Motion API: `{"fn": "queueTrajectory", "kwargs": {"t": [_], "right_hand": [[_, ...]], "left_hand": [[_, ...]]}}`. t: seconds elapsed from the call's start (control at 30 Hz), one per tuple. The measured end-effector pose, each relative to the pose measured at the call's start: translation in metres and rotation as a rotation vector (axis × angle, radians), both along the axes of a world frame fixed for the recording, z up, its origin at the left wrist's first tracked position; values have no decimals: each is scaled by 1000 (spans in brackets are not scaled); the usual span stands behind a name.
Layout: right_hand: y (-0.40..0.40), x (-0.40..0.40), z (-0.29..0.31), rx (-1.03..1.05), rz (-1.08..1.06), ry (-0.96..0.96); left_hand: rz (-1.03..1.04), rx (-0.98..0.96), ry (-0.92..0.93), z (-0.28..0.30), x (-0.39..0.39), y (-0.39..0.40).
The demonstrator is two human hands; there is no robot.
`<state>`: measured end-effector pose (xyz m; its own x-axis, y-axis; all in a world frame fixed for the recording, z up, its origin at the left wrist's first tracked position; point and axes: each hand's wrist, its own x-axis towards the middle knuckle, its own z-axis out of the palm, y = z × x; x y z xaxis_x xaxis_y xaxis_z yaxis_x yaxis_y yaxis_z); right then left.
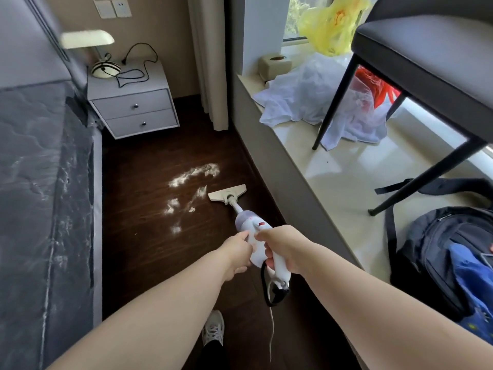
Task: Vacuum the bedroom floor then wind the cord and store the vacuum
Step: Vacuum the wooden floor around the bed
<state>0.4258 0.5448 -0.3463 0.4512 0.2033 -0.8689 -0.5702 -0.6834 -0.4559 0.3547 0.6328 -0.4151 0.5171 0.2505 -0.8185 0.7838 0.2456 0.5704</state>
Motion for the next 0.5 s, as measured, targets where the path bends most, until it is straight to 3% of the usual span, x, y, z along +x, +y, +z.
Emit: {"fn": "queueTrajectory", "kwargs": {"t": [0.5], "right_hand": [[125, 57, 3, -32, 4, -28]], "left_hand": [[-82, -38, -38, -3, 57, 133]]}}
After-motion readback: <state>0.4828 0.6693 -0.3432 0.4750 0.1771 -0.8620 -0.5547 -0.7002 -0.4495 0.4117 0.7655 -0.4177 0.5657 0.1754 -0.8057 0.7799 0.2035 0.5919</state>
